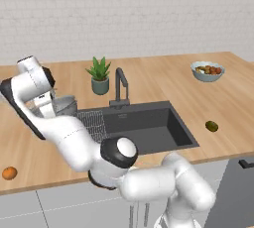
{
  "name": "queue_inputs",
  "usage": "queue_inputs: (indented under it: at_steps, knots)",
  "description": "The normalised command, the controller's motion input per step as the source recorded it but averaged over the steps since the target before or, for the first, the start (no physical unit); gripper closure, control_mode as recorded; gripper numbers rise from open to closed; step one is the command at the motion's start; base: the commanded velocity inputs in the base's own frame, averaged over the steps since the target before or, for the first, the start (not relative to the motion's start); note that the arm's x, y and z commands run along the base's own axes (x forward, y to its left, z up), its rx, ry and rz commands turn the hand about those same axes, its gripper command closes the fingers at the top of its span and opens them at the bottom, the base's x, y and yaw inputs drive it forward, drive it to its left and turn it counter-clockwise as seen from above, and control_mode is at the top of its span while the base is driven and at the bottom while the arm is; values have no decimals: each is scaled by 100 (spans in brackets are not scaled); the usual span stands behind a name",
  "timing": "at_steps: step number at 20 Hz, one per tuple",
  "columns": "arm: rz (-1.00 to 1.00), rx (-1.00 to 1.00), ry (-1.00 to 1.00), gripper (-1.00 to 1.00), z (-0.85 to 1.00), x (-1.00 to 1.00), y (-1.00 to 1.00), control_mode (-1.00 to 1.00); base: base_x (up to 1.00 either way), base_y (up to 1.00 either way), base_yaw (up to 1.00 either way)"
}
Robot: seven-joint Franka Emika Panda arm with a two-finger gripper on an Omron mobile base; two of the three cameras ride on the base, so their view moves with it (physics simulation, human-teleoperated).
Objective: Put the colander in the sink, put the tangerine, kiwi in the colander, and turn on the sink faucet and pour water over the colander.
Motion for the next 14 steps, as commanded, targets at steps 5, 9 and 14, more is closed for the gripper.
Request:
queue_inputs:
  at_steps: [5, 9, 14]
  knots:
    - [-12, 13, -26, 100, 0, -100, -100, -100, 0, 0, 0]
    - [-4, 15, -26, 100, 3, -100, -100, -100, 0, 0, 0]
    - [-1, 14, -21, 100, 7, -91, -100, -100, 0, 0, 0]
